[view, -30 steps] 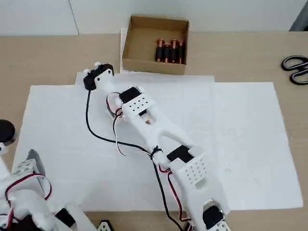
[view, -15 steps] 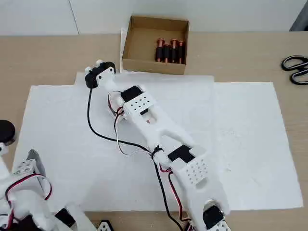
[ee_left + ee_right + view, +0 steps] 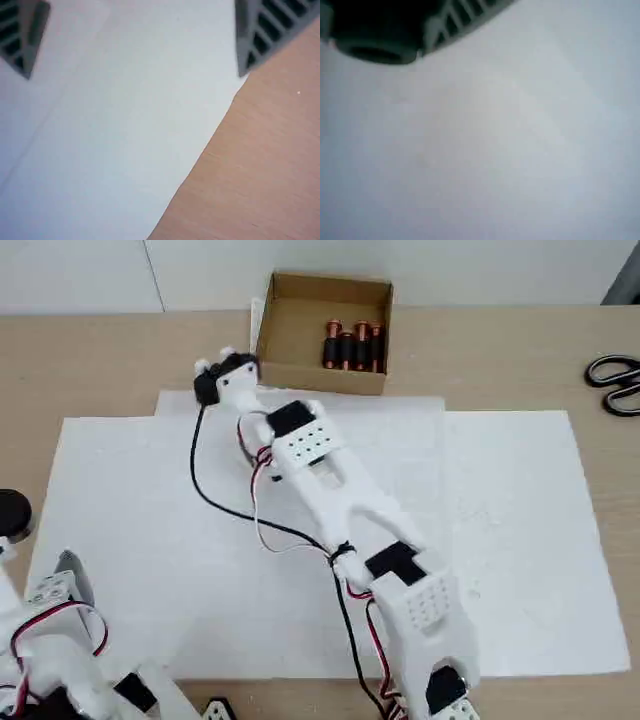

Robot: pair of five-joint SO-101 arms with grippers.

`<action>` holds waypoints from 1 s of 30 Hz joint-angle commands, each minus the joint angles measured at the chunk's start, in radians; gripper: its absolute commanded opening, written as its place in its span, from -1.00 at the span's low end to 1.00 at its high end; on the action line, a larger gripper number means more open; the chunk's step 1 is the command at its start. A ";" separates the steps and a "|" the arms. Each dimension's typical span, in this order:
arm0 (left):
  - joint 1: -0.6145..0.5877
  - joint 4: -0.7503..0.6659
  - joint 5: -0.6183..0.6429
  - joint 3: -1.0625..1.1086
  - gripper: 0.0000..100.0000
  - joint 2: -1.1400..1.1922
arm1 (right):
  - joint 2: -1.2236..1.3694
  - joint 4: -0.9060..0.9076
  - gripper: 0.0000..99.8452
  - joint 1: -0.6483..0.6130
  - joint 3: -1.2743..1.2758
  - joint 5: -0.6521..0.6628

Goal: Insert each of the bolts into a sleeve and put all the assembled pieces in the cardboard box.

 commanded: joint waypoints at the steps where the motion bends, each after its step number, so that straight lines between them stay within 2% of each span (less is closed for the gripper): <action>1: -0.002 0.012 0.005 -0.007 -0.50 -0.003 | -0.145 0.045 -0.99 0.048 -0.034 -0.037; 8: -0.002 0.012 0.005 -0.007 -0.50 0.005 | -0.314 0.205 -0.99 0.179 -0.034 -0.057; 12: -0.002 0.014 0.003 -0.008 -0.50 0.025 | -0.314 0.297 -0.99 0.263 -0.031 -0.057; 16: 0.005 0.014 0.005 -0.015 -0.50 0.163 | -0.272 0.392 -0.99 0.318 -0.031 -0.058; 23: 0.009 0.012 0.008 -0.202 -0.50 0.436 | -0.292 0.521 -0.99 0.323 -0.031 -0.051; 30: 0.150 0.014 0.029 -0.228 -0.50 0.543 | -0.306 0.519 -0.99 0.309 0.023 -0.051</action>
